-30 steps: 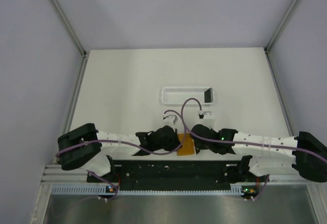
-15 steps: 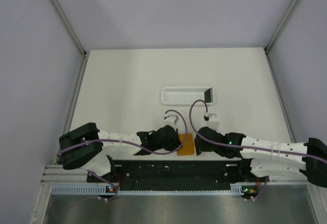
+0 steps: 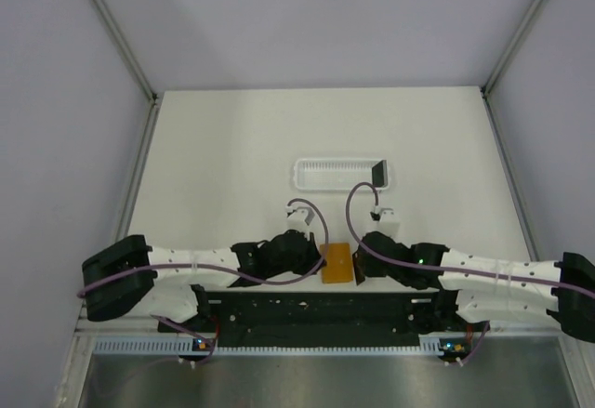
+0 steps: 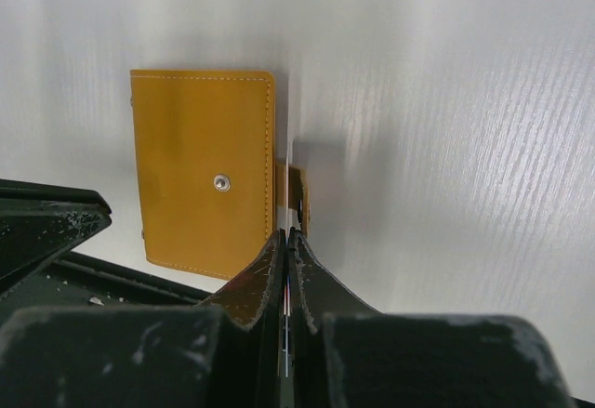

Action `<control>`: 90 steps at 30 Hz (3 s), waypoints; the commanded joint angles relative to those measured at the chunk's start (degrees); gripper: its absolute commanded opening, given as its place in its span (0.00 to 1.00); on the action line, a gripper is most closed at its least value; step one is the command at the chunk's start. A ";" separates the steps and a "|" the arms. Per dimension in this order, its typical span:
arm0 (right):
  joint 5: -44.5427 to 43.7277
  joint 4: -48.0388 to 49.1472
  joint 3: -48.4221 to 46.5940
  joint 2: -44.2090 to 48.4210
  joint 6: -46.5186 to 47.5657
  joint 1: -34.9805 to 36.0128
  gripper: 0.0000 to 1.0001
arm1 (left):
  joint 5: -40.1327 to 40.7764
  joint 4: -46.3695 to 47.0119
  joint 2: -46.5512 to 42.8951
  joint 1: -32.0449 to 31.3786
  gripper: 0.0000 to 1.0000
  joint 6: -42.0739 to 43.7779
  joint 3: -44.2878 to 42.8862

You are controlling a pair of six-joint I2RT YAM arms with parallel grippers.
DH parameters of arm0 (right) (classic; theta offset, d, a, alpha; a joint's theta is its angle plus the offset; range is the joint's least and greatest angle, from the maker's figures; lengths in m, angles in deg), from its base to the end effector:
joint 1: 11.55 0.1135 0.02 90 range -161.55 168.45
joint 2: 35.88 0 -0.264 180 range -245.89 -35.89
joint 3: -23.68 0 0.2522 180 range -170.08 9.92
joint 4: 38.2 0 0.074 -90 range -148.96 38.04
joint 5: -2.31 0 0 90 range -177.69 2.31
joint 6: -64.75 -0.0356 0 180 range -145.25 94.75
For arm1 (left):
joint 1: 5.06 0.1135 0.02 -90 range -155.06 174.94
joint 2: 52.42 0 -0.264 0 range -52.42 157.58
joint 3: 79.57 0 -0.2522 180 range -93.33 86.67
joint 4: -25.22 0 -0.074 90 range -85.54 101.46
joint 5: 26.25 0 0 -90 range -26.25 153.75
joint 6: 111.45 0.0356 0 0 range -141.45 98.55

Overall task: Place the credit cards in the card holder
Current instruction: Open the card holder at the corner of the board.

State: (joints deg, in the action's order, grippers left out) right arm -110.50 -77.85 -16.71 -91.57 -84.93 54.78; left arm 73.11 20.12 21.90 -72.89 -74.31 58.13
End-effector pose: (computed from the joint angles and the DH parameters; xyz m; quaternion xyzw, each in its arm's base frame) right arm 0.0832 0.1555 0.1776 0.0052 0.9366 0.1774 0.3020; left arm 0.0995 -0.2289 0.1681 0.0802 0.8895 -0.3495 0.2831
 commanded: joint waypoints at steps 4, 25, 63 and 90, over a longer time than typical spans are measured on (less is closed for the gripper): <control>-0.13 1.81 -0.79 0.04 -0.09 0.47 0.00 | 1.36 -2.95 3.01 -0.28 0.00 -2.16 0.85; 0.31 0.85 -3.25 1.19 2.99 0.56 0.00 | -2.51 1.26 10.23 -0.55 0.00 -3.04 0.50; -1.54 -6.54 -7.91 3.30 5.80 0.56 0.00 | -4.27 1.62 13.48 -0.55 0.00 -2.16 -1.70; -1.72 -7.25 -7.56 4.17 4.75 0.56 0.00 | -4.62 2.06 14.36 -0.63 0.00 -2.25 -1.61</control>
State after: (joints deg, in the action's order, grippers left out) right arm -112.86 -88.04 -22.88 -89.21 -80.04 54.80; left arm 68.54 25.89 34.39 -73.11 -77.46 56.34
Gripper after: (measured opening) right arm 0.006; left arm 0.012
